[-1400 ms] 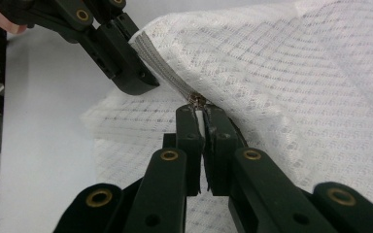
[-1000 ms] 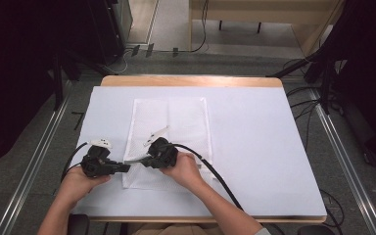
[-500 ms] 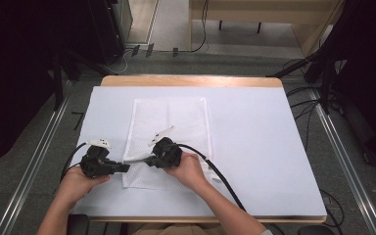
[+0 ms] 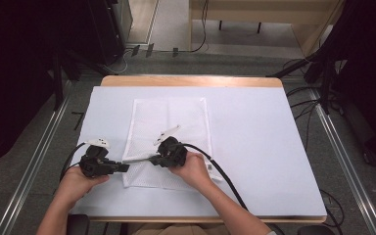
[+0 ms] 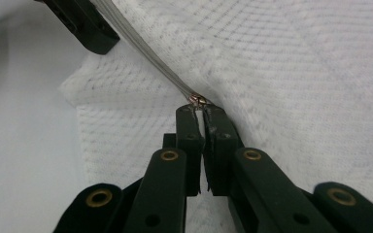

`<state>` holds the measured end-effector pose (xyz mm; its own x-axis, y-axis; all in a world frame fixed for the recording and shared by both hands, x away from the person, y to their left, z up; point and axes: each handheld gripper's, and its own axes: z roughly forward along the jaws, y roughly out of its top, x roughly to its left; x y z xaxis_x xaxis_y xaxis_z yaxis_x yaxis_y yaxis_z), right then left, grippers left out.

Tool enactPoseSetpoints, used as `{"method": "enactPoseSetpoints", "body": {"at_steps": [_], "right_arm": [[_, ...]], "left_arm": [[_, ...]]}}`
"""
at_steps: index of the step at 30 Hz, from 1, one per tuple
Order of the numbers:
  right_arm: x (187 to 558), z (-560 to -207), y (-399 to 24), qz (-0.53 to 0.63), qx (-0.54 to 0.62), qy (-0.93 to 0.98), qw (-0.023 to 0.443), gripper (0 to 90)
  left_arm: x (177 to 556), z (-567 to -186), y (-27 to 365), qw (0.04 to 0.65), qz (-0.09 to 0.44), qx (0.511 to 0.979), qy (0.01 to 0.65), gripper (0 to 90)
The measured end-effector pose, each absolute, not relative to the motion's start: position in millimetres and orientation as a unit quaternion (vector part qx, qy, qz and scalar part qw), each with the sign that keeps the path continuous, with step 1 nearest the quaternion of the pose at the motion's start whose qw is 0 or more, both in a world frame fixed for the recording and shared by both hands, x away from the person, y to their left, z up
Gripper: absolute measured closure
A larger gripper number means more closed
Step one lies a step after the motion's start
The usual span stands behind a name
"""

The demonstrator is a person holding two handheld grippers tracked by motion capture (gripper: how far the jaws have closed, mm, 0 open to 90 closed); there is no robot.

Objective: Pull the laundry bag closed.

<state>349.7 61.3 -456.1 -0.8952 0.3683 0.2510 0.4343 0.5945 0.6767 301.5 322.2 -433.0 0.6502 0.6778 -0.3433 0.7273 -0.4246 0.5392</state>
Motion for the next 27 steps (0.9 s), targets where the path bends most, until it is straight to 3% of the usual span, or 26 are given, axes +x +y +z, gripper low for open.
{"method": "enactPoseSetpoints", "body": {"at_steps": [27], "right_arm": [[351.8, -450.8, 37.9, -0.378, -0.221, -0.898, 0.037, 87.7]], "left_arm": [[301.3, -433.9, 323.6, 0.335, -0.04, 0.845, 0.414, 87.7]]}}
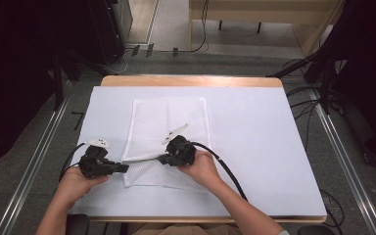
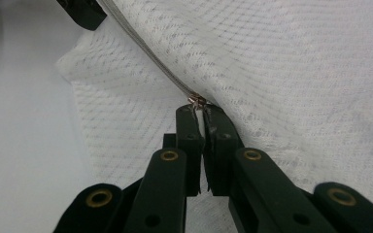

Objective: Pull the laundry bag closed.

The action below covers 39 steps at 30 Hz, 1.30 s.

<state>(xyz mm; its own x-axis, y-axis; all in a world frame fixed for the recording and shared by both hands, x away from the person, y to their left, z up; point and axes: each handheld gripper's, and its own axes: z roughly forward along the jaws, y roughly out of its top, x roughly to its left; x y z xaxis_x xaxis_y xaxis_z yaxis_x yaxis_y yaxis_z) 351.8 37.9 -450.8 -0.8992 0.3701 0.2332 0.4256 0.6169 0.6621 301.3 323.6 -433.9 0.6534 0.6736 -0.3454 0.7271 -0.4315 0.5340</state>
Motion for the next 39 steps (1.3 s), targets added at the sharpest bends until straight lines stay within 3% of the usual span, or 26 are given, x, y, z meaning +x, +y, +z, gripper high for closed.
{"method": "enactPoseSetpoints", "body": {"at_steps": [39], "right_arm": [[354.7, -450.0, 0.6, -0.358, -0.242, -0.901, 0.026, 87.7]], "left_arm": [[301.4, -435.0, 327.6, 0.331, -0.047, 0.844, 0.419, 87.6]]}}
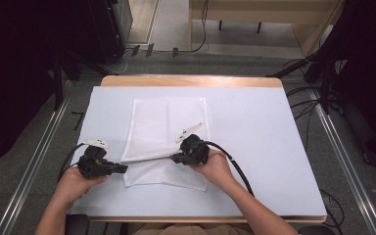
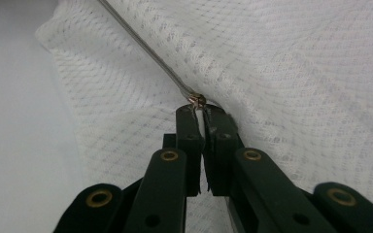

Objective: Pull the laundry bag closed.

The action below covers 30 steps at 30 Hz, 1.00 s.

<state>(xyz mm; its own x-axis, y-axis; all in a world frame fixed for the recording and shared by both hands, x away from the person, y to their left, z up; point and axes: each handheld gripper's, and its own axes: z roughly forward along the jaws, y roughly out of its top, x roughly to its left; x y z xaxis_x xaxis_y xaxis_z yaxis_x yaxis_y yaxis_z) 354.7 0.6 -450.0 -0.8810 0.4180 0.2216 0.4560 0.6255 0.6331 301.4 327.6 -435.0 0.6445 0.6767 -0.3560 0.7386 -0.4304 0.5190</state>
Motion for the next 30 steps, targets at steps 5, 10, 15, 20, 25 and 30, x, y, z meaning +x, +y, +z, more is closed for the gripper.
{"method": "enactPoseSetpoints", "body": {"at_steps": [5, 10, 15, 20, 25, 30], "right_arm": [[353.9, -449.9, -2.9, -0.359, -0.243, -0.901, 0.027, 87.6], [352.4, -449.5, -9.2, -0.356, -0.244, -0.902, 0.024, 87.7], [353.1, -451.3, -17.5, -0.358, -0.25, -0.899, 0.027, 87.6], [352.1, -452.3, -23.9, -0.359, -0.253, -0.898, 0.03, 87.6], [351.0, -452.9, -28.7, -0.361, -0.255, -0.897, 0.03, 87.6], [350.0, -453.1, -32.3, -0.362, -0.259, -0.895, 0.032, 87.6]], "left_arm": [[301.2, -435.2, 328.5, 0.331, -0.047, 0.844, 0.418, 87.6], [301.4, -435.5, 329.1, 0.331, -0.049, 0.844, 0.419, 87.6], [301.6, -435.5, 330.6, 0.331, -0.048, 0.844, 0.419, 87.5], [301.5, -436.3, 331.1, 0.332, -0.05, 0.843, 0.421, 87.5], [301.2, -436.3, 331.0, 0.332, -0.051, 0.843, 0.421, 87.5], [301.3, -436.1, 331.5, 0.332, -0.051, 0.843, 0.42, 87.5]]}}
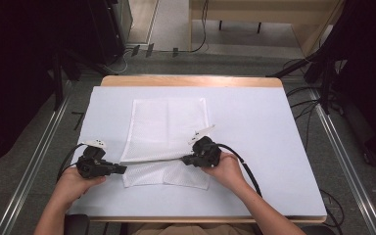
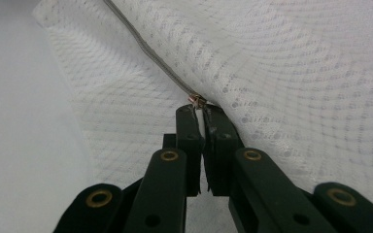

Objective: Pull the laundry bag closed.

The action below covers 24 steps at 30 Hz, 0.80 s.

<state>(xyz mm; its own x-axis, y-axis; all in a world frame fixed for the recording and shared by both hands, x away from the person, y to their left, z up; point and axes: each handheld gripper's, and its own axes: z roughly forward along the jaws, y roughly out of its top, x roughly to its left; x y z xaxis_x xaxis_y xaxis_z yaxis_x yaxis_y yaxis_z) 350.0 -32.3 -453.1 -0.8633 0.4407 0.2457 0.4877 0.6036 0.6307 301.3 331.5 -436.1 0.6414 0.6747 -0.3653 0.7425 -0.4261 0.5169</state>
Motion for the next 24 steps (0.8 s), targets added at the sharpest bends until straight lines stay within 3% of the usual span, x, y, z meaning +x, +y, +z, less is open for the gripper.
{"method": "enactPoseSetpoints", "body": {"at_steps": [24], "right_arm": [[351.3, -449.6, -47.8, -0.349, -0.266, -0.898, 0.025, 87.6]], "left_arm": [[300.4, -437.5, 340.7, 0.328, -0.049, 0.84, 0.43, 87.6]]}}
